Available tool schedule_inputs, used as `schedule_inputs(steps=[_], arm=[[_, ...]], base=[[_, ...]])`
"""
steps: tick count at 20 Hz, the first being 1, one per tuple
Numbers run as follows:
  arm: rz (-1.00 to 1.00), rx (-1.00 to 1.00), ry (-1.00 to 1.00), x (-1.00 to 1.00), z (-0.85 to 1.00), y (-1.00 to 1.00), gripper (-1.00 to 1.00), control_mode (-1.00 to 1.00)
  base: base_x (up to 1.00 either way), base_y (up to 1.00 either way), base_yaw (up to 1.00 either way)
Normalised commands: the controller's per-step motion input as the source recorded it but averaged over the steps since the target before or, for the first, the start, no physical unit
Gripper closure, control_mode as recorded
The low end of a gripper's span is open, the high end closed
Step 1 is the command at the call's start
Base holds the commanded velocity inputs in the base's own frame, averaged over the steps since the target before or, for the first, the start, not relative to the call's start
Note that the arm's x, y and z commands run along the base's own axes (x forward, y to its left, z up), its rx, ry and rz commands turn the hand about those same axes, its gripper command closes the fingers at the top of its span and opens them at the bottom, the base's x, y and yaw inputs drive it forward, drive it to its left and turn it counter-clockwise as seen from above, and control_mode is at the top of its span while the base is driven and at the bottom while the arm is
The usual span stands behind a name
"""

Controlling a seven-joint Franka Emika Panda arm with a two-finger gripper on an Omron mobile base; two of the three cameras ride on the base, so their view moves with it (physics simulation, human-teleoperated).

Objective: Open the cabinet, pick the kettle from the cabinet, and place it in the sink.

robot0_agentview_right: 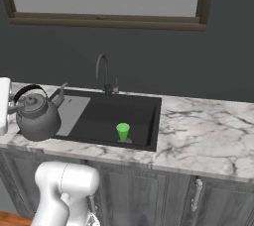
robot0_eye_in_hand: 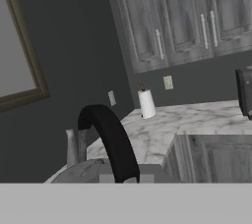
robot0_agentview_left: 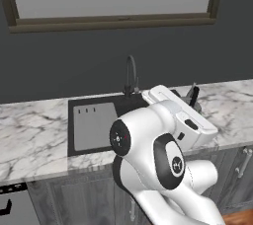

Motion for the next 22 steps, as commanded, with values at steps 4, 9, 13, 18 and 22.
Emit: schedule_inputs(steps=[4,9,13,18,22], arm=[[0.00,0.00,0.00,0.00,0.00,0.00,1.00,1.00],[0.00,0.00,0.00,0.00,0.00,0.00,1.00,-1.00],[0.00,0.00,0.00,0.00,0.00,0.00,1.00,-1.00],[0.00,0.00,0.00,0.00,0.00,0.00,1.00,-1.00],[0.00,0.00,0.00,0.00,0.00,0.00,1.00,-1.00]], base=[[0.00,0.00,0.00],[0.00,0.00,0.00],[0.00,0.00,0.00],[0.00,0.00,0.00],[0.00,0.00,0.00]])
